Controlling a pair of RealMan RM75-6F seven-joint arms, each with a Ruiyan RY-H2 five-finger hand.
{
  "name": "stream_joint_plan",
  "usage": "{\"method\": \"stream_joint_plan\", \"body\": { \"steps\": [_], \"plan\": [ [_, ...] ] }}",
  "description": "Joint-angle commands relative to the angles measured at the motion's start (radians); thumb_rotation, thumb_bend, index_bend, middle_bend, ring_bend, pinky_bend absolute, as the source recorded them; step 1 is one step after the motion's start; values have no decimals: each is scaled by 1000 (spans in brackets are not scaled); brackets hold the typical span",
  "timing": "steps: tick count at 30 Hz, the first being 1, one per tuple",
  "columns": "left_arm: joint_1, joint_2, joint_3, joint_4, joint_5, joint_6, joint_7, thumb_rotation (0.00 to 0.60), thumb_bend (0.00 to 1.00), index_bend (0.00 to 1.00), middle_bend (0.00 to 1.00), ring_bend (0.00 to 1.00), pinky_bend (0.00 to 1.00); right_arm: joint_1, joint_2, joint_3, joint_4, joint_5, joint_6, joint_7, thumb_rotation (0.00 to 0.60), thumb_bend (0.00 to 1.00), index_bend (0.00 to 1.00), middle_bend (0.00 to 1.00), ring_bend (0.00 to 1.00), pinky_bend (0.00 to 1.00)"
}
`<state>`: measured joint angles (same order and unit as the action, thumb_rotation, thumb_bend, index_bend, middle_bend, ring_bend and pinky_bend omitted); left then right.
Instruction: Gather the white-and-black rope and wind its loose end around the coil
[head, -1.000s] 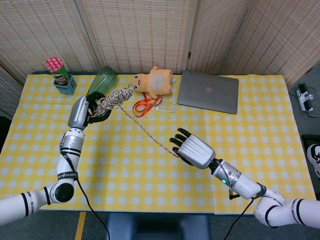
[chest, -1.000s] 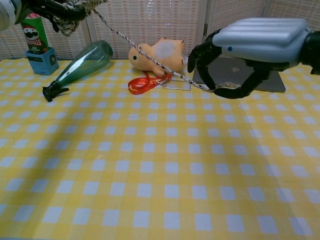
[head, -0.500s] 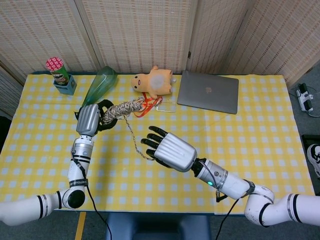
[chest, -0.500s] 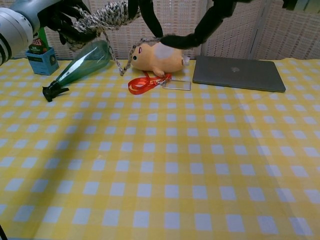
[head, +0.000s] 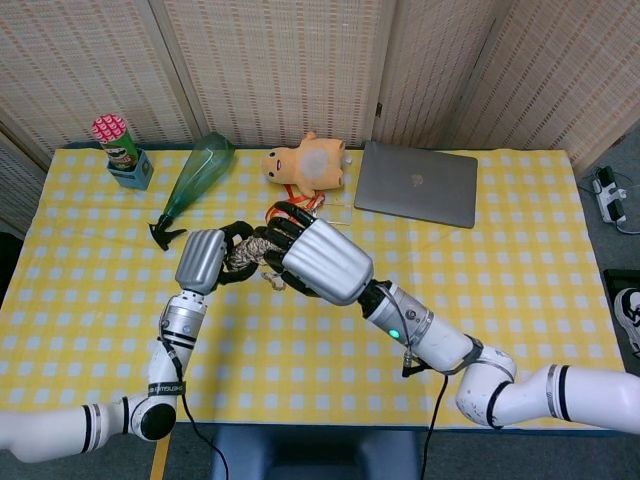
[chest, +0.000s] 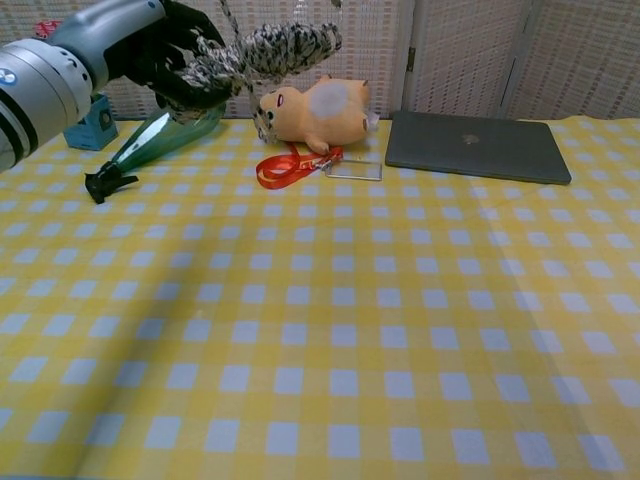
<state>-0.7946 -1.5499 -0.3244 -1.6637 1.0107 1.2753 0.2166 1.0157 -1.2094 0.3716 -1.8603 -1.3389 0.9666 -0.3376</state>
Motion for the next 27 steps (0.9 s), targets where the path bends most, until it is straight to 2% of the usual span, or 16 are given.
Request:
{"method": "stream_joint_plan", "body": {
  "steps": [1,5,13,18,27],
  "plan": [
    [12,-3,12,-27,34,5,-13,600,786,785,782,676,685,37,-35,32,40,70,-6,-48,600,630,690,284,255,147],
    [22,-2,20,-46,67,-10,-49,600,786,785,782,676,685,65,-56,42,78,135,-12,-94,600,629,690,283,255,147],
    [46,27,14,-77,125,-62,-197,600,787,785,784,675,685,70,-66,43,137,214,-1,-93,600,629,690,283,256,147],
    [57,56,3,-94,158,-125,-354,600,787,786,784,670,684,62,-74,26,178,225,-1,-67,600,630,693,283,257,147],
    [74,67,-32,-81,175,-128,-471,600,787,786,784,669,684,28,-67,0,230,219,8,6,600,630,695,284,258,147]
  ]
}}
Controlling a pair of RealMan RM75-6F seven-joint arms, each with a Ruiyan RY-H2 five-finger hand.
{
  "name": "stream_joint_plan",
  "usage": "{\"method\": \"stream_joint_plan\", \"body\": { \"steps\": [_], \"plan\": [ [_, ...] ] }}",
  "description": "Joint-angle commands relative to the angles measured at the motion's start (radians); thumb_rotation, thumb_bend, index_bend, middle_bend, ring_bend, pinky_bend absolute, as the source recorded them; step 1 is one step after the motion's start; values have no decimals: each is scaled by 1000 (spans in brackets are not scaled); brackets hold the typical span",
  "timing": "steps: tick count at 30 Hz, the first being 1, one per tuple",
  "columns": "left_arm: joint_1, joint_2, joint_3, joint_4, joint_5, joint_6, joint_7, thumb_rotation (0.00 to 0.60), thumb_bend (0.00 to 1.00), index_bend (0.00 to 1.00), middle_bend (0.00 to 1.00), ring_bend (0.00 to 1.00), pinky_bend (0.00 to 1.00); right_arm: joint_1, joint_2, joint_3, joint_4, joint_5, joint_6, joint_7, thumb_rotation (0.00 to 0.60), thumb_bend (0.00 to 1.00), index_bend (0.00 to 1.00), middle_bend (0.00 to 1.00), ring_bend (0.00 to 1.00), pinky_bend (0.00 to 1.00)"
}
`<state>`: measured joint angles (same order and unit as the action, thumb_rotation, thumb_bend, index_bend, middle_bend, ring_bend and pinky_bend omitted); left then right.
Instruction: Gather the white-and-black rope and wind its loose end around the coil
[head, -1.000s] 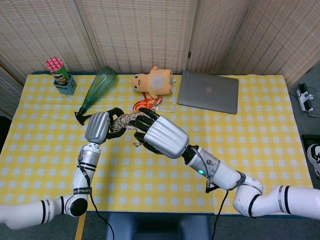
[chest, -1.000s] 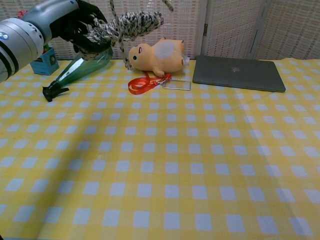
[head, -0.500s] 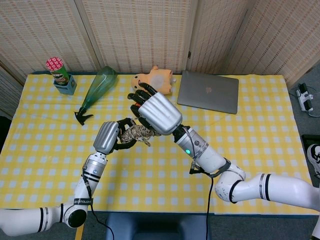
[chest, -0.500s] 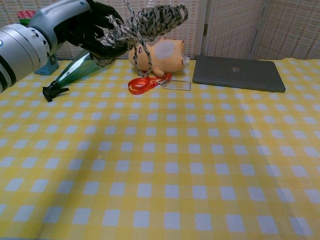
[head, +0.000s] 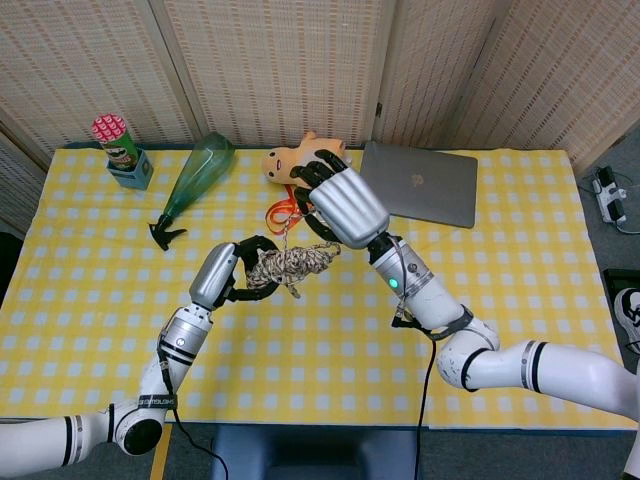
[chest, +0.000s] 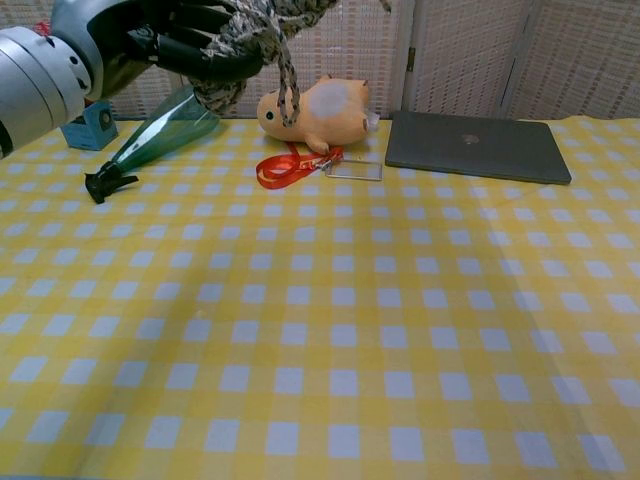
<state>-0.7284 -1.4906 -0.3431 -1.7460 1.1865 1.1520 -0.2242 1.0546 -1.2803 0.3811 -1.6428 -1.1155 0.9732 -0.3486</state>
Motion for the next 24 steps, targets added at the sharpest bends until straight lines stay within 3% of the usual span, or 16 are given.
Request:
{"method": "stream_joint_plan", "body": {
  "steps": [1,12,24],
  "plan": [
    [9,13,-19,-1,-8,-11,-46,600,787,785,784,669,684,-16,5,-14,18,-9,2,24,600,630,696,284,259,147],
    [33,84,-89,20,-95,-56,-152,600,786,785,784,671,684,-95,15,-107,81,-86,11,100,600,630,697,284,262,147],
    [31,114,-133,69,-211,-58,-86,600,787,786,784,672,684,-171,3,-208,119,-201,36,130,600,630,698,284,264,147]
  ]
}}
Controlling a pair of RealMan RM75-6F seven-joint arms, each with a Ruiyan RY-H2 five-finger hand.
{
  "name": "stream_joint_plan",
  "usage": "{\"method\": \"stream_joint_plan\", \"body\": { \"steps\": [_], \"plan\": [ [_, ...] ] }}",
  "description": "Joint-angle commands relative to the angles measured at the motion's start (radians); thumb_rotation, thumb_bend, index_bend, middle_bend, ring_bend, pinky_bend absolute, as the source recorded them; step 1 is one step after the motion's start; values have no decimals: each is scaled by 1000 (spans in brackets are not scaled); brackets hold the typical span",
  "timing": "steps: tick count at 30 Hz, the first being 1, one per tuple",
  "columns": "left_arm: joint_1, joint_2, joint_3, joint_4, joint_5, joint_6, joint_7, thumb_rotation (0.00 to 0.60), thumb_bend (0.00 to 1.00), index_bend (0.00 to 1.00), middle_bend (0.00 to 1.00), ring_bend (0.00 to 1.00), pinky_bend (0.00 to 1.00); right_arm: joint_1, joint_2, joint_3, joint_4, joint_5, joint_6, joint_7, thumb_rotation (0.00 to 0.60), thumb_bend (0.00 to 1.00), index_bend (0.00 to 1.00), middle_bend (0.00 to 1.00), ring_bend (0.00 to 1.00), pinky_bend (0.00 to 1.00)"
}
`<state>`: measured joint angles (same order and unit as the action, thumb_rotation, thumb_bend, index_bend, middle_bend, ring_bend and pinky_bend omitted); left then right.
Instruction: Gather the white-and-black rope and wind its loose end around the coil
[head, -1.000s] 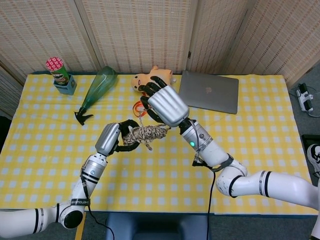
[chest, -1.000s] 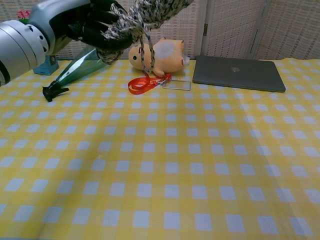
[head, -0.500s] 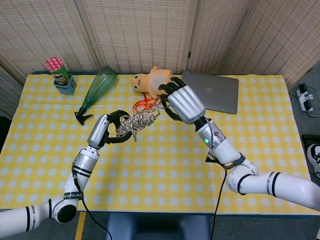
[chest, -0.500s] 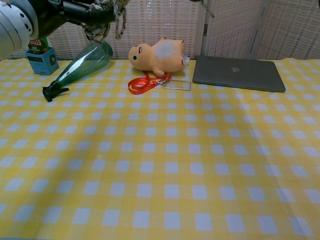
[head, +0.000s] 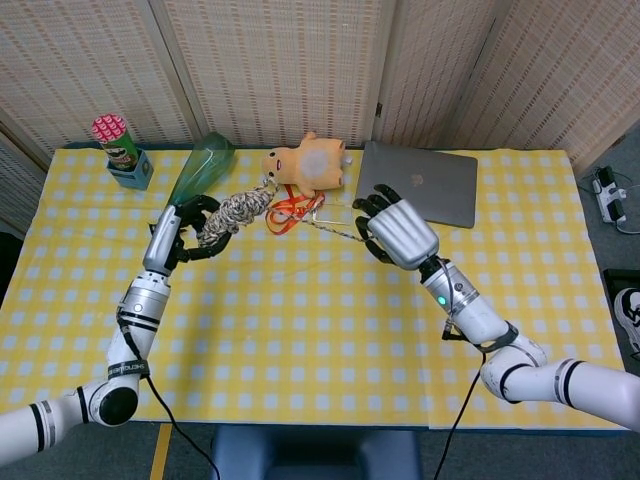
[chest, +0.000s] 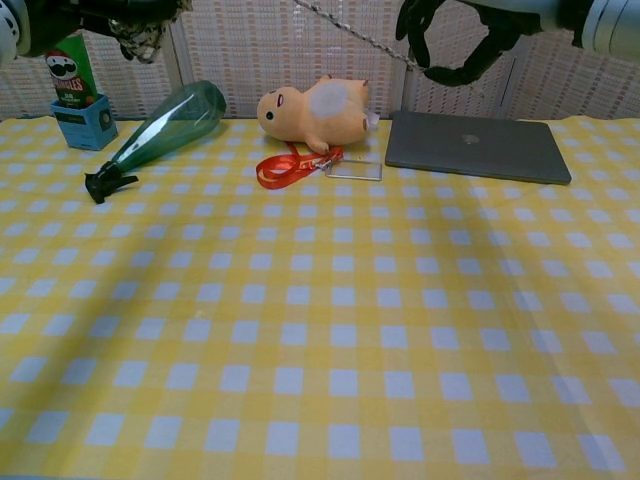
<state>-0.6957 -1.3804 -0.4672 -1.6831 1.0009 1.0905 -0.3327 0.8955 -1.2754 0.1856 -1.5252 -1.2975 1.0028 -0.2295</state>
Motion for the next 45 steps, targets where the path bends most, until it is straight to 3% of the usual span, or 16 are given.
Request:
{"method": "stream_joint_plan", "body": {
  "steps": [1,14,45],
  "plan": [
    [-3,2,-10,9,-34,7,34,600,787,786,784,672,684,-16,-2,-17,-1,-27,8,13,600,630,698,284,265,147],
    [-10,-8,-21,3,-84,20,95,600,786,794,788,674,684,-31,-36,-34,-5,-73,2,-8,600,630,699,283,263,147],
    [-27,-69,38,52,18,120,290,600,787,796,789,673,684,8,-95,18,-78,-50,-38,-94,600,629,680,246,230,123]
  ]
}}
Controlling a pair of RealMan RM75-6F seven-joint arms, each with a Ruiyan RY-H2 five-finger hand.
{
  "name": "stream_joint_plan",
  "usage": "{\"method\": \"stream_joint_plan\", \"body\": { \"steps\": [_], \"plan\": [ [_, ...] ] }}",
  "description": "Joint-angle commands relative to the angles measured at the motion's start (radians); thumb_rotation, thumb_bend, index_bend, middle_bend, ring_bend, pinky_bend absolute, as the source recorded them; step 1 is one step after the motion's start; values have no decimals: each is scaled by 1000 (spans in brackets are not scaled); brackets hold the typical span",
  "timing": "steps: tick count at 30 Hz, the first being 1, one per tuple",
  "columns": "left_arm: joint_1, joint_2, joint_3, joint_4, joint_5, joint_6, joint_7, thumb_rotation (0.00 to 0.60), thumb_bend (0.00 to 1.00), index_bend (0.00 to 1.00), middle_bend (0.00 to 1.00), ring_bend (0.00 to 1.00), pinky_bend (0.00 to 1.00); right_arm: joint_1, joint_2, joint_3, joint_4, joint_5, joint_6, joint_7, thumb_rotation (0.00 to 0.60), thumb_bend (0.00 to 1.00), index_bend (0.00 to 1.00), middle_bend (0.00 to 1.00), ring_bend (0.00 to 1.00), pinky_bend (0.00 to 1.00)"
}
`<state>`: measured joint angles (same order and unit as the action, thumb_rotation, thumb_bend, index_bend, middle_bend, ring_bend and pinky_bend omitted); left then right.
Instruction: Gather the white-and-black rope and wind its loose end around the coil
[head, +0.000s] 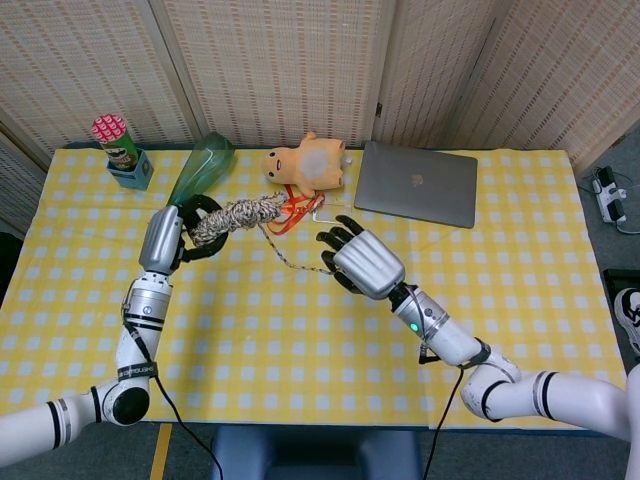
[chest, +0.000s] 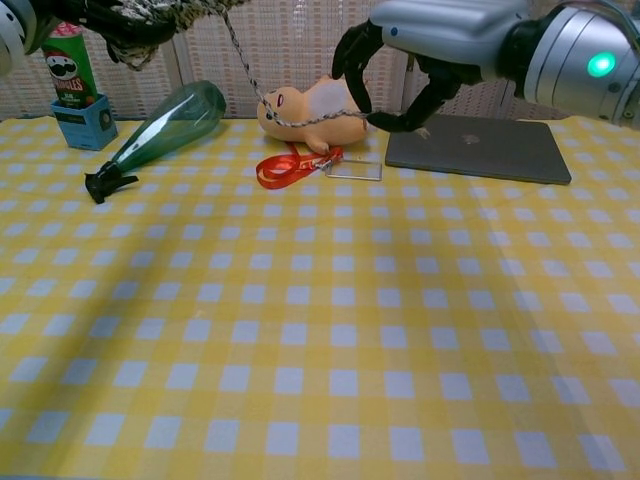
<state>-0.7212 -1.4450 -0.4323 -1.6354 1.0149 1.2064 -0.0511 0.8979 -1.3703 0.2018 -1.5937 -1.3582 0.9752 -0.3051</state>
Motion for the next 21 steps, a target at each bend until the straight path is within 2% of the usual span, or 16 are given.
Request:
{"method": "stream_joint_plan", "body": {
  "steps": [1,4,5,8,14,21],
  "plan": [
    [-1,-6,4,6,7,7,13,600,787,796,789,673,684,7,2,2,-15,19,-15,-31,600,629,637,229,217,114],
    [-1,-9,6,12,14,14,21,600,786,796,789,673,684,4,12,1,-38,53,-23,-72,600,605,377,148,168,76],
    [0,-9,5,14,16,14,21,600,786,796,789,673,684,1,17,0,-48,66,-25,-83,600,545,240,110,147,60],
    [3,-8,4,18,18,13,15,600,787,796,789,673,684,-7,30,-2,-75,98,-25,-111,600,382,18,21,100,21],
    [12,-2,12,28,30,8,11,600,787,796,789,673,684,-34,66,-8,-127,121,2,-125,600,286,0,0,60,0],
    [28,8,30,37,65,23,16,600,787,796,789,673,684,-127,169,-30,-198,78,104,-70,600,279,0,0,86,0]
  ]
}}
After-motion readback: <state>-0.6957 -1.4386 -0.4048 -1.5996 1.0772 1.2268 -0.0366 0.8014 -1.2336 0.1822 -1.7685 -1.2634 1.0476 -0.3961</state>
